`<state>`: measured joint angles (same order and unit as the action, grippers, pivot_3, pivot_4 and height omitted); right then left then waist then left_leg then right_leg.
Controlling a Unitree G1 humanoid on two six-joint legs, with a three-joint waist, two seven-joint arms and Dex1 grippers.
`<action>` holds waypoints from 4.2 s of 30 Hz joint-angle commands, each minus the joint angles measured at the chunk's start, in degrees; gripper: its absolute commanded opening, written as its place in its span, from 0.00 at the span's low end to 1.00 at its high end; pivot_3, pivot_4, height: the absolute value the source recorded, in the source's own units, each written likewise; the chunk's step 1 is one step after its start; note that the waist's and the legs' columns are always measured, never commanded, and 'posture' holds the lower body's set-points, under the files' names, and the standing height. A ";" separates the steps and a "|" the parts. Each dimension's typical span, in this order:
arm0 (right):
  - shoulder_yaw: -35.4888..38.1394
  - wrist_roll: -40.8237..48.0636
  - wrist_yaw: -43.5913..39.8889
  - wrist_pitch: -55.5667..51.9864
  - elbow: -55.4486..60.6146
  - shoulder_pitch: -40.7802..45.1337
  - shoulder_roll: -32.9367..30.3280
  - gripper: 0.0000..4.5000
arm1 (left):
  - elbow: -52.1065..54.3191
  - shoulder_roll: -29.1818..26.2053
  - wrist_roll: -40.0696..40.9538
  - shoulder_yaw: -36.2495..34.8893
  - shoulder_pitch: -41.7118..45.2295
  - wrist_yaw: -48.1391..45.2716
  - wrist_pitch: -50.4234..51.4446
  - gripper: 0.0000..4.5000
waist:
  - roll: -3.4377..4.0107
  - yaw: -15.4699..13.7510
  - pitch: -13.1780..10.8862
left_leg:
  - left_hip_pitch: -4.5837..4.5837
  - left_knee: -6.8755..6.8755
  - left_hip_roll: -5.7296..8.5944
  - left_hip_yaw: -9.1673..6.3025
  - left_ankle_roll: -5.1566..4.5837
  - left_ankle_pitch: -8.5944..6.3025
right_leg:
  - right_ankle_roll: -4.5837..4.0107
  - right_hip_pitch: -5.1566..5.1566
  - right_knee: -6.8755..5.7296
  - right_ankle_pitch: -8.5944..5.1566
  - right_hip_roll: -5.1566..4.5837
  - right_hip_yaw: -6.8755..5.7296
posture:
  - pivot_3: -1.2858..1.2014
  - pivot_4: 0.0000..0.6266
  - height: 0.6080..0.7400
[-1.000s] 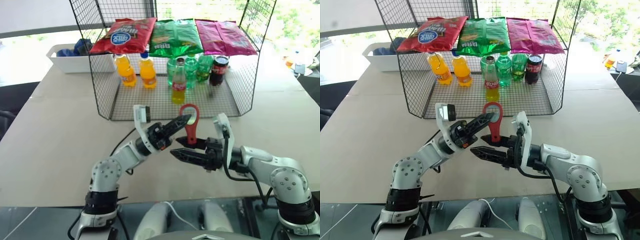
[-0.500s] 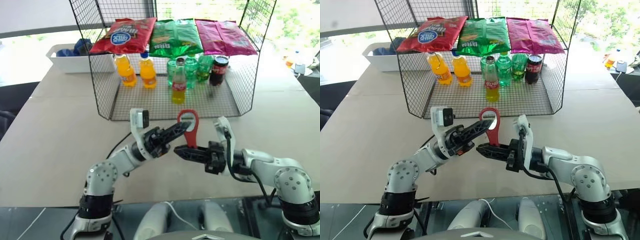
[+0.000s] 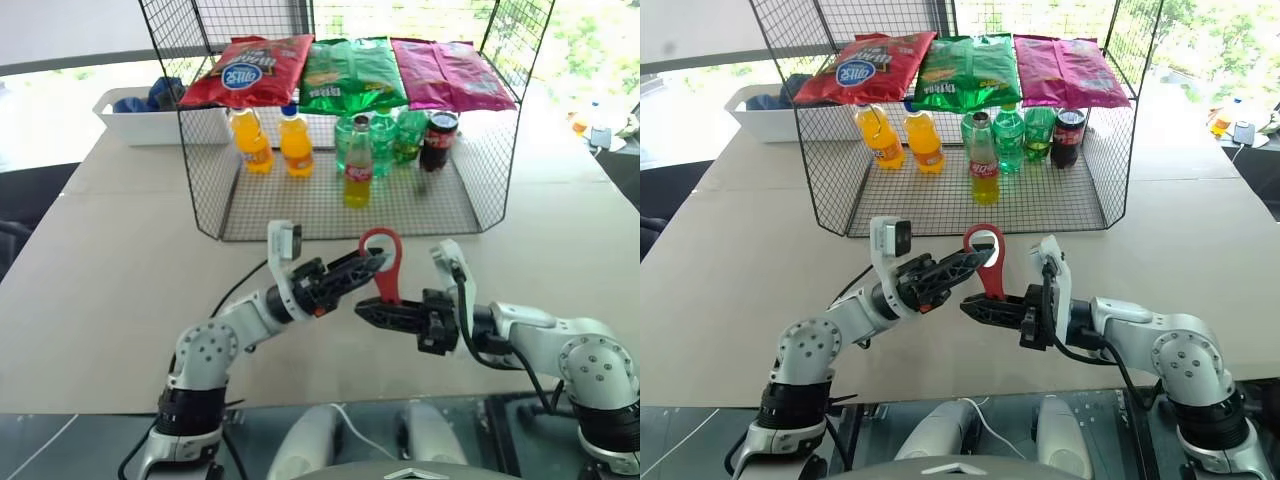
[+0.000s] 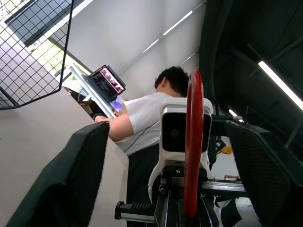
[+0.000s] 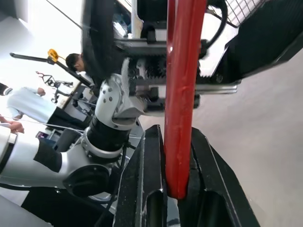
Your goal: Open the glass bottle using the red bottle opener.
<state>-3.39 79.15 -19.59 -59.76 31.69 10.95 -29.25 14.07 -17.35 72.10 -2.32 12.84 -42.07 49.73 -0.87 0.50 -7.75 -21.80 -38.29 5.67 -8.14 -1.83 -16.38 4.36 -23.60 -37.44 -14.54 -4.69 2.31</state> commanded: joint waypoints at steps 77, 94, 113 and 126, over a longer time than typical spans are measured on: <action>3.42 -32.88 1.41 17.06 3.25 -8.00 8.51 0.00 | -91.00 18.43 -79.27 -0.32 59.38 40.31 -64.64 0.63 | -0.19 -1.13 -0.11 | -0.21 -0.10 0.18 0.01 -0.07 -0.03 | 0.09 -0.13 -0.10 0.04 0.00 -0.09 | 0.52 0.24 1.00; 9.02 -42.18 2.91 24.96 -0.10 -5.09 7.45 0.00 | -60.84 11.70 -66.39 -0.45 40.48 1.31 -59.70 0.63 | -0.18 0.46 -0.10 | -0.18 -0.09 0.16 0.12 -0.07 -0.03 | 0.08 -0.19 -0.21 0.04 -0.02 0.02 | 0.52 0.24 1.00; 10.01 -47.52 1.53 28.89 -4.81 -1.18 8.50 0.00 | -12.57 -3.40 -57.40 5.16 15.24 -10.80 -34.20 0.63 | -0.15 0.26 -0.09 | -0.13 -0.10 0.11 0.11 -0.07 -0.03 | 0.07 -0.17 -0.20 0.04 0.00 0.04 | 0.52 0.24 1.00; 8.96 -49.05 0.50 29.18 -5.56 -0.64 9.70 0.00 | -10.02 -1.73 -55.59 5.23 10.65 -8.36 -37.56 0.98 | -0.13 0.20 -0.07 | -0.08 -0.10 0.10 0.14 -0.06 -0.03 | 0.07 -0.13 -0.20 0.04 0.00 0.07 | 0.52 0.24 1.00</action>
<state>5.42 30.14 -18.52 -32.12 24.88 9.30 -19.74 1.79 -19.31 15.58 4.34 23.45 -51.72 14.14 -1.00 0.70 -7.82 -21.88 -38.40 5.77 -8.00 -1.89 -16.41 4.42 -23.73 -37.65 -14.50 -4.69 2.38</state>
